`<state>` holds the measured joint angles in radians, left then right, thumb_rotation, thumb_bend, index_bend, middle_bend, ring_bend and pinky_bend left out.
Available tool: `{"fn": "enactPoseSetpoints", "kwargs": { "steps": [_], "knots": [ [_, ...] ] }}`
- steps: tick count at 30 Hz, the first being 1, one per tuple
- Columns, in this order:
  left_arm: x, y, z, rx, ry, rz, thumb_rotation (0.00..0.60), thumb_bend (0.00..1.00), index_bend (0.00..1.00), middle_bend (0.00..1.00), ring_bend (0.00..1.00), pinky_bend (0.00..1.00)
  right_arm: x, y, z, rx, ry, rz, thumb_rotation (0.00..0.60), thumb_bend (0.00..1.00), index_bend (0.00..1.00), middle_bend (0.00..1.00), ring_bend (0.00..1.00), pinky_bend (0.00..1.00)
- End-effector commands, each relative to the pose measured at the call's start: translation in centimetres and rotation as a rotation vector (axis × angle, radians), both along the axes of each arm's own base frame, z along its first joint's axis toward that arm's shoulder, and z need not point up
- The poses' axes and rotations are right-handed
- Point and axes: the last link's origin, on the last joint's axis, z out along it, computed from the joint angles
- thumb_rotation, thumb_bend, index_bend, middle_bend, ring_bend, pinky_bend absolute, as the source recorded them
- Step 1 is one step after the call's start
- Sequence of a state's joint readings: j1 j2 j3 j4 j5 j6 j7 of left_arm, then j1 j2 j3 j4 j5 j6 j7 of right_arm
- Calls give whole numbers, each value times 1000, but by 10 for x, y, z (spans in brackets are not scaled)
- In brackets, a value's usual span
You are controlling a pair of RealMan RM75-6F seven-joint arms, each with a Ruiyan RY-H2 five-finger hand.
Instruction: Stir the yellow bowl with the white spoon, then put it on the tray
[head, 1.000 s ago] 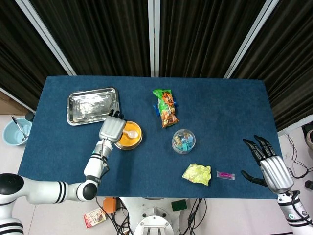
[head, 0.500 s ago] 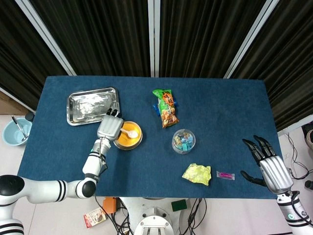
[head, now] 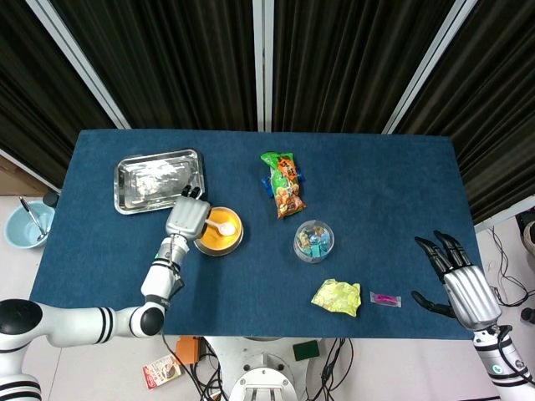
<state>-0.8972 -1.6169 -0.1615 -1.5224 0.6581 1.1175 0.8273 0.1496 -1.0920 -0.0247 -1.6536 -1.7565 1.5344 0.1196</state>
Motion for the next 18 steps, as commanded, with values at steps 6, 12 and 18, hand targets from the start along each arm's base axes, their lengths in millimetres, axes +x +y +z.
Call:
{"fn": "enactPoseSetpoints", "kwargs": {
  "steps": [6, 12, 18],
  "knots": [
    [1, -1, 5, 5, 2, -9, 600, 382, 548, 256, 120, 132, 0, 0, 0, -1, 0, 1, 600, 176, 63, 144, 0, 98],
    [5, -6, 19, 22, 13, -22, 600, 407, 553, 261, 120, 132, 1, 0, 1, -3, -1, 4, 600, 176, 63, 144, 0, 98],
    [13, -16, 36, 90, 122, -68, 600, 417, 567, 280, 120, 135, 2, 0, 0, 1, -7, 12, 600, 176, 63, 144, 0, 98]
  ]
}}
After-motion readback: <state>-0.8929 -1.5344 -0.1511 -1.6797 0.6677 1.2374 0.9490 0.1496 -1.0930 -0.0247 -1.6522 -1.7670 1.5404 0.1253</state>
